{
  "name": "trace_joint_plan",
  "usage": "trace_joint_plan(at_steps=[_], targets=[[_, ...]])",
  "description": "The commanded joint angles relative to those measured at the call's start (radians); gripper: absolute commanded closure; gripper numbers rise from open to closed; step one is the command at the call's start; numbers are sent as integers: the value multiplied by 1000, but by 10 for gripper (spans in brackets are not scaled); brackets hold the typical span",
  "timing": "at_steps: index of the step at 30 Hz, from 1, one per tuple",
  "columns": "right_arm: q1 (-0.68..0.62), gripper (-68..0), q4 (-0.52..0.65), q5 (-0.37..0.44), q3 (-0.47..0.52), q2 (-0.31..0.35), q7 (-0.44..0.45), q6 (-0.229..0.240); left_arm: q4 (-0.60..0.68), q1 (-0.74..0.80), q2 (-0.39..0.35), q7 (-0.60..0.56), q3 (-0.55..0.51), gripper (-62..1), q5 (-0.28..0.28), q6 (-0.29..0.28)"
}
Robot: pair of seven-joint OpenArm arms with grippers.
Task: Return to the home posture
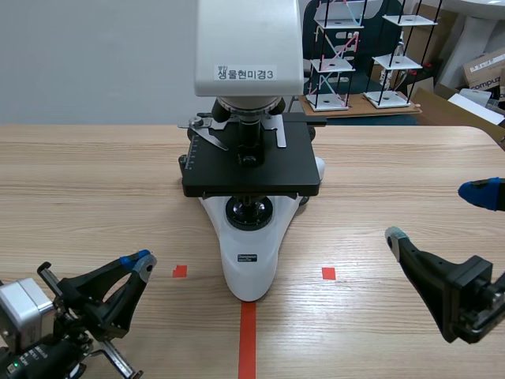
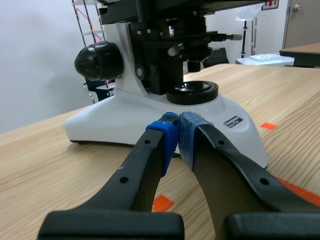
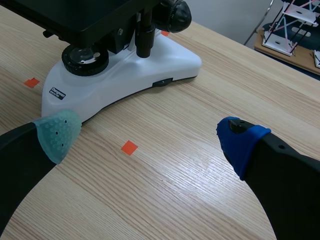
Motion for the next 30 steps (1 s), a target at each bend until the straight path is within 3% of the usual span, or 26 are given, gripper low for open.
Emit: trace_joint_plan(at_steps=[1,4,9,12,20,25,27,30], targets=[[3,-600,16,7,2,5,11,0,27,-5,-26,0,-11,-25,-13,1],[3,-600,16,7,2,5,10,0,54,14,-55,45,-11,-20,-22,1],[3,-600,16,7,2,5,10,0,227,127,-117,198,-16,-20,-166,0],[3,-600,16,7,2,5,10,0,397,230,-156,312,-46,-20,-198,0],[3,-600,16,7,2,5,8,0,892,564,-202,612,-230,-20,-198,-29],[3,-600,16,7,2,5,8,0,1113,745,-202,711,-331,-21,-198,-29],[3,-600,16,7,2,5,8,0,1171,808,-202,711,-360,-53,-198,-28],[3,-600,16,7,2,5,8,0,1237,888,-202,711,-399,-203,-199,-26]])
